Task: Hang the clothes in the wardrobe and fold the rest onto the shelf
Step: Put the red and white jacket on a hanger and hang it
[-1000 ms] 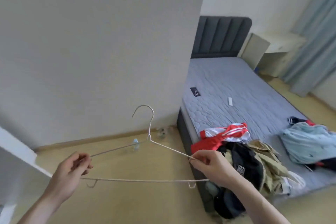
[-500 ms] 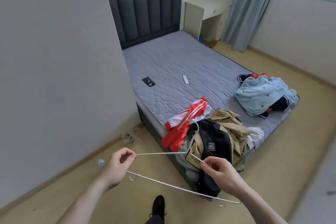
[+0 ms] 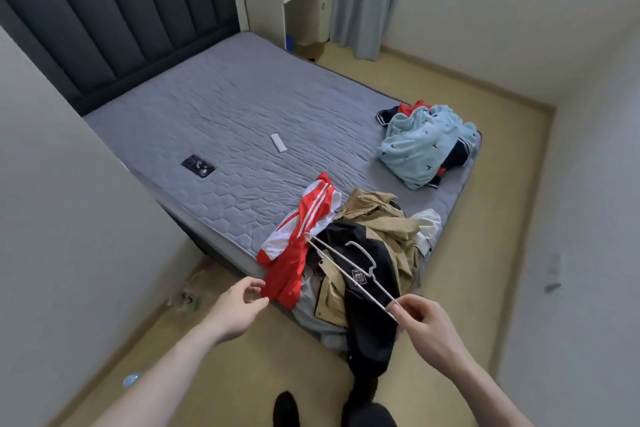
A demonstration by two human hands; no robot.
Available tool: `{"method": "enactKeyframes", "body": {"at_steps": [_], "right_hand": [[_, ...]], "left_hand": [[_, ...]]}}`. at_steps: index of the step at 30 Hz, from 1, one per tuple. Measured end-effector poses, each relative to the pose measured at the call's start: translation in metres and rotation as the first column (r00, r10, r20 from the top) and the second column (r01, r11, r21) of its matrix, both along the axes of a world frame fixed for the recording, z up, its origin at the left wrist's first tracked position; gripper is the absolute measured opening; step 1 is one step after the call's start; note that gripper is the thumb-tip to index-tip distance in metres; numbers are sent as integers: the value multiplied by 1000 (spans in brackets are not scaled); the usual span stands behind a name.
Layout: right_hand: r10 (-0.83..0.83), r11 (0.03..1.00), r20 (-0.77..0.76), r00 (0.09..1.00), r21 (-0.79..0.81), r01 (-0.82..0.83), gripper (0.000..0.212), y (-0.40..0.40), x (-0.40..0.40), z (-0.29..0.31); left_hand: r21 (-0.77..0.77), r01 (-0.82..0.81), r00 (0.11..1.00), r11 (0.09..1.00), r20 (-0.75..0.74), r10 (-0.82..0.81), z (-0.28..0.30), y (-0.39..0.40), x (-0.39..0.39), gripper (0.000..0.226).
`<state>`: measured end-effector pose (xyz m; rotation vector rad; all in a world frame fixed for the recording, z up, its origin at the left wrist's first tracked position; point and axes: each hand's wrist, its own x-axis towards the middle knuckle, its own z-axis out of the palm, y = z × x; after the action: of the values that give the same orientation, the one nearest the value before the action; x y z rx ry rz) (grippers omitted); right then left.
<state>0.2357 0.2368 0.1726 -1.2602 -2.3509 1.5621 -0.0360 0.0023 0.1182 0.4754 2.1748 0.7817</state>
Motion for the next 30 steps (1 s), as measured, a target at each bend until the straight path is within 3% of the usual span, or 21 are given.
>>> {"method": "enactKeyframes", "body": {"at_steps": [10, 18, 25, 30], "right_hand": [[-139, 990, 54, 989, -33, 141, 22, 118, -30, -47], [-222, 965, 127, 967, -114, 236, 20, 164, -75, -85], [-356, 912, 190, 915, -143, 384, 28, 180, -115, -151], [-438, 866, 201, 876, -166, 471, 27, 185, -139, -211]], "left_hand": [[-136, 76, 995, 988, 81, -65, -43, 127, -29, 27], [-225, 174, 982, 959, 119, -150, -95, 218, -95, 28], [-307, 235, 972, 922, 53, -230, -204, 307, -169, 34], [-446, 296, 955, 845, 126, -268, -291, 340, -183, 54]]}}
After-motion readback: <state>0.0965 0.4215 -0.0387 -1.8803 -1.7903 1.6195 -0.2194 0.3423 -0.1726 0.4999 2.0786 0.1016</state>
